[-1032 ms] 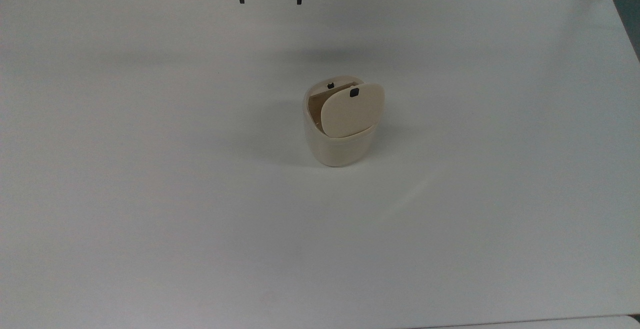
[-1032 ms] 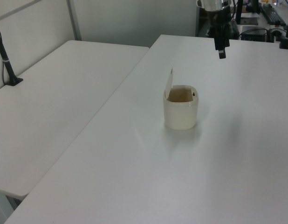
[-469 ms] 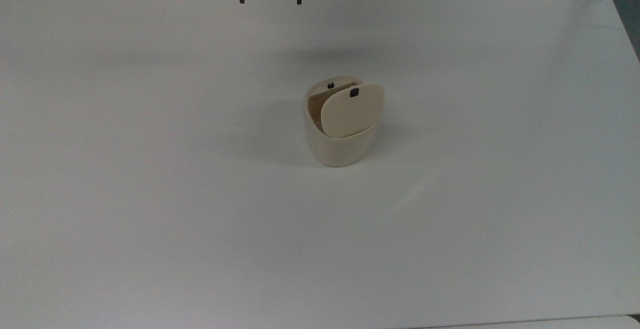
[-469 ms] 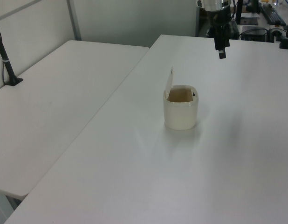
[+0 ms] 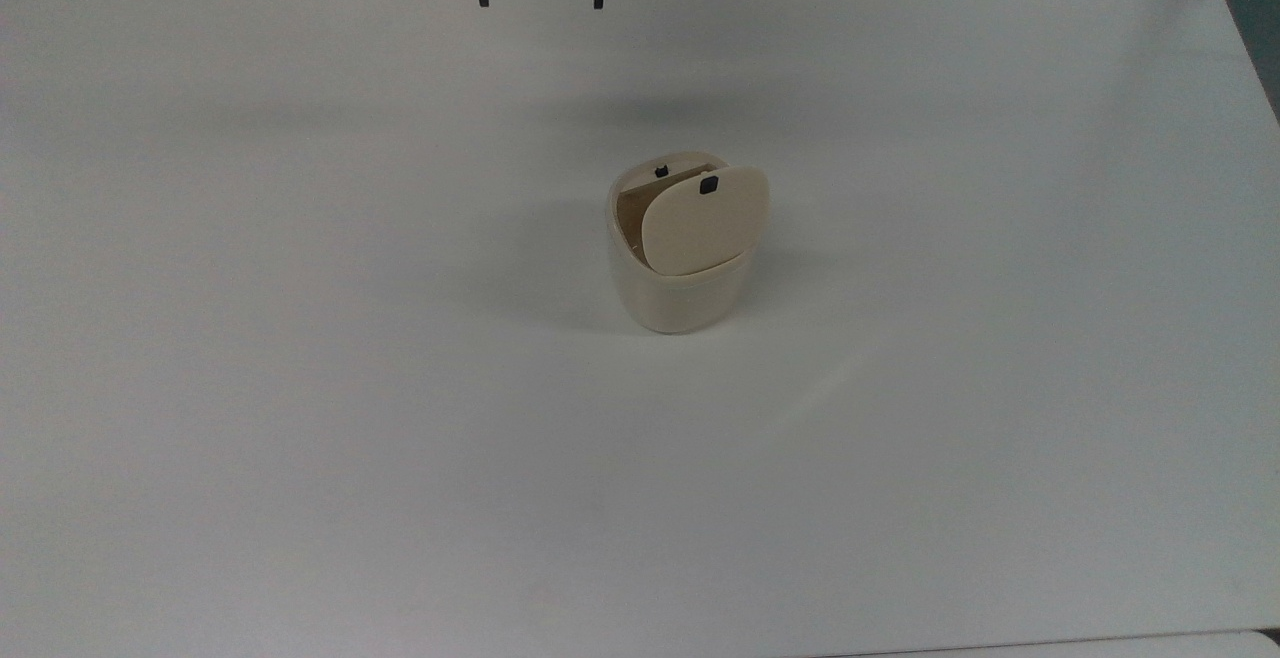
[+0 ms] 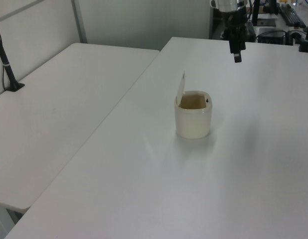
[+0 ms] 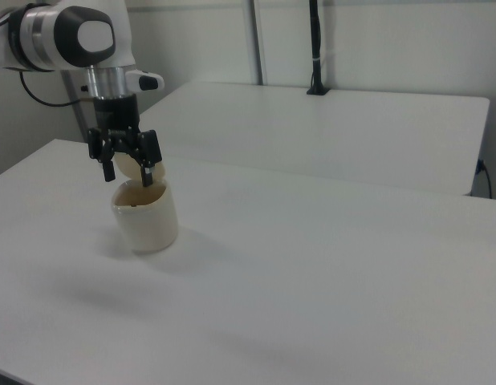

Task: Open the trash bin

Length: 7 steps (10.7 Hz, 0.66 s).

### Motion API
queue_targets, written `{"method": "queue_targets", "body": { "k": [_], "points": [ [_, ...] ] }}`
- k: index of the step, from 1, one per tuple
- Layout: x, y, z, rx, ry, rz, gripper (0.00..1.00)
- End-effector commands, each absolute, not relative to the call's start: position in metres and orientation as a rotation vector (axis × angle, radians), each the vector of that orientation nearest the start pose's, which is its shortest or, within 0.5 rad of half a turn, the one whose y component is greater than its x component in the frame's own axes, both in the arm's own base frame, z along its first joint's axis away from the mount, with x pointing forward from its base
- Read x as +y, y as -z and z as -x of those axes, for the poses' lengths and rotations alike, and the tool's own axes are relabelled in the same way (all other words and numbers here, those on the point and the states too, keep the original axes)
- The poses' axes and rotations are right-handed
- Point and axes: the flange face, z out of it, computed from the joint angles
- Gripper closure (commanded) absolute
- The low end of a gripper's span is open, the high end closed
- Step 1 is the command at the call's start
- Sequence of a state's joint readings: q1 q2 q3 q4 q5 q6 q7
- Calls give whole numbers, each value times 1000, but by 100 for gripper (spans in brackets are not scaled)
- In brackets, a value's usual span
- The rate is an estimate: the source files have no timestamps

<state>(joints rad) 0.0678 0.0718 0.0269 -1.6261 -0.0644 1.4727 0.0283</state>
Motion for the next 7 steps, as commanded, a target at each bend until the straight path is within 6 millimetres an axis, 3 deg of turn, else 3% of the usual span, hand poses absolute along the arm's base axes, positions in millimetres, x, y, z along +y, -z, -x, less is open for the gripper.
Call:
{"method": "queue_targets", "body": {
  "k": [1, 7],
  "points": [
    [44, -559, -549, -85, -372, 3203, 0],
    [44, -563, -542, -86, -399, 3201, 0]
  ]
}}
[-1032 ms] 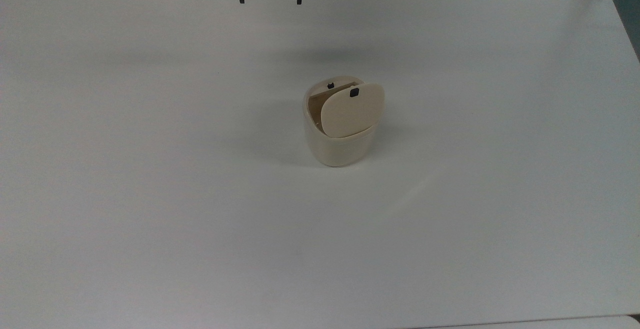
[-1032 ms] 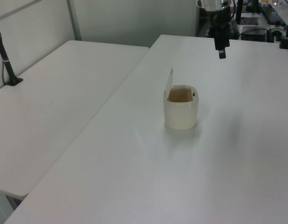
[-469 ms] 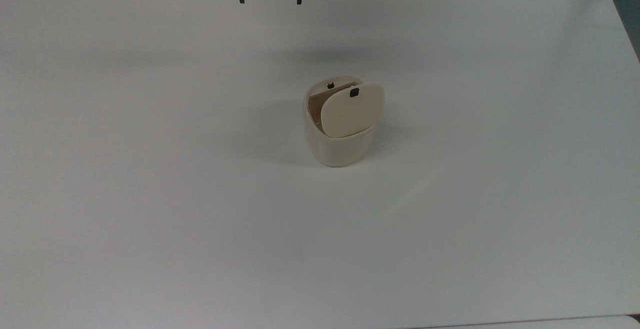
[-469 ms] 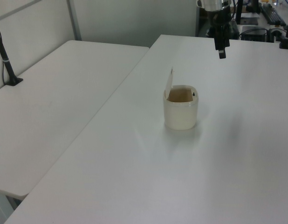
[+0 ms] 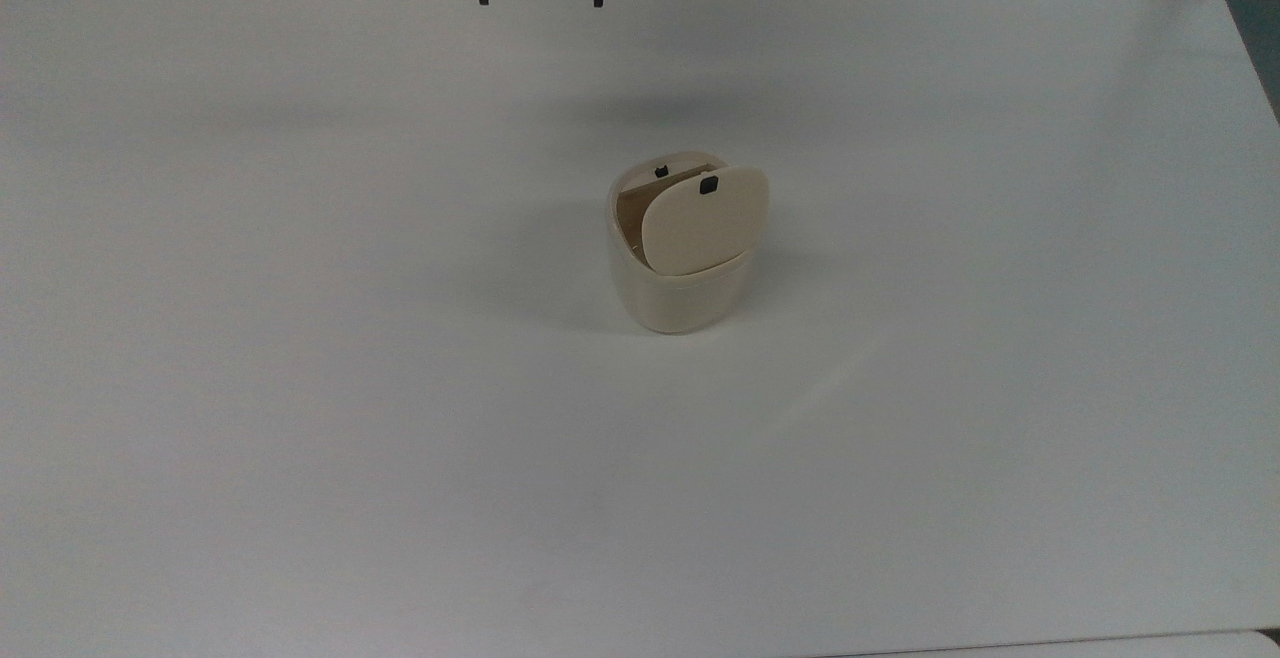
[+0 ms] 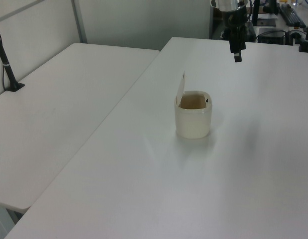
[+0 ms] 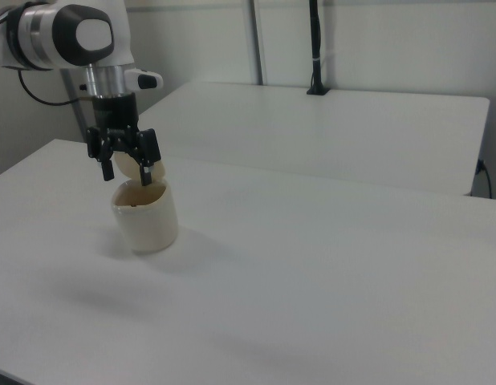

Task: Open the trash bin

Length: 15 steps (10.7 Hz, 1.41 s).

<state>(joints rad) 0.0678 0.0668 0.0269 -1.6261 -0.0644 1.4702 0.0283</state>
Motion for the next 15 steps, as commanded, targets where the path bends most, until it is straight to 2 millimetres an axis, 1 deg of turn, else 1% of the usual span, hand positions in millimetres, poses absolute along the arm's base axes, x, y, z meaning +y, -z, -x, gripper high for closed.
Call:
{"method": "queue_targets", "body": {
  "k": [1, 5, 15],
  "points": [
    [44, -562, -541, -86, -406, 3200, 0],
    [34, -567, -543, -73, -388, 3199, 0],
    [34, -568, -543, -76, -376, 3202, 0]
  ]
}}
